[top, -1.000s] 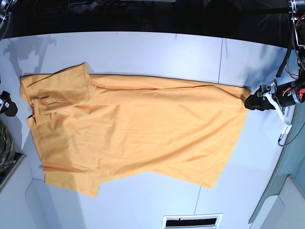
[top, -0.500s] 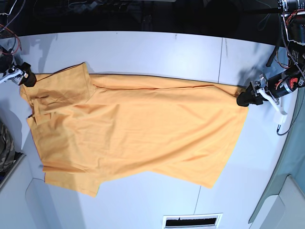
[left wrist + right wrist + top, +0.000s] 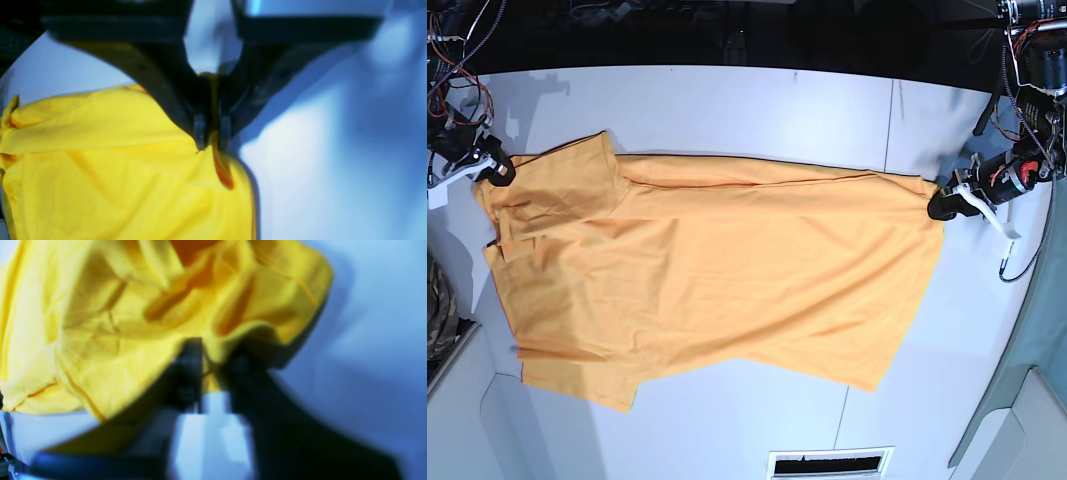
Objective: Layout the t-shirt on the table in an organized manner, then fold the t-shirt properly
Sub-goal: 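Pull the shirt taut lengthwise between the left and right grippers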
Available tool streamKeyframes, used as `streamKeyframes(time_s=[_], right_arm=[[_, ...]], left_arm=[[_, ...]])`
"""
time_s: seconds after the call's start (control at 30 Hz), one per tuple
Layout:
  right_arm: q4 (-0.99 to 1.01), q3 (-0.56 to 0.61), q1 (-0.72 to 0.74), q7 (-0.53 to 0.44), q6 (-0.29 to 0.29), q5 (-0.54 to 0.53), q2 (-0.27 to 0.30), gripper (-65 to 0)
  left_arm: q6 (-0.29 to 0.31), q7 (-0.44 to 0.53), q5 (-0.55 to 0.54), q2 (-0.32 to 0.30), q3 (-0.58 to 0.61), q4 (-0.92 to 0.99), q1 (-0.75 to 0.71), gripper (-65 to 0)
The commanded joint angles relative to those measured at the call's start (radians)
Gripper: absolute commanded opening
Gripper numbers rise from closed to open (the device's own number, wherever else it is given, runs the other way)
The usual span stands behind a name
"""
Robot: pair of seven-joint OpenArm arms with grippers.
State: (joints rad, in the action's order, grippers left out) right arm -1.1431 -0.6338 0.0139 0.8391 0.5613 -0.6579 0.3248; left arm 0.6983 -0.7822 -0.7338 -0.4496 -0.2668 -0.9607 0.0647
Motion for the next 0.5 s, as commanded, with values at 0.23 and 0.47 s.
streamKeyframes(time_s=[0.23, 0.47], right_arm=[[-0.022, -0.008, -0.045, 0.124, 0.027, -0.15, 0.076, -65.0], [-0.025, -0.011, -0.154, 0.168, 0.041, -0.256, 0.13, -65.0]], left_arm=[[0.0, -0.166, -0.09, -0.07, -0.001, -0.051, -0.014, -65.0], [0.0, -0.211, -0.203, -0.138, -0.001, -0.12, -0.129, -65.0]])
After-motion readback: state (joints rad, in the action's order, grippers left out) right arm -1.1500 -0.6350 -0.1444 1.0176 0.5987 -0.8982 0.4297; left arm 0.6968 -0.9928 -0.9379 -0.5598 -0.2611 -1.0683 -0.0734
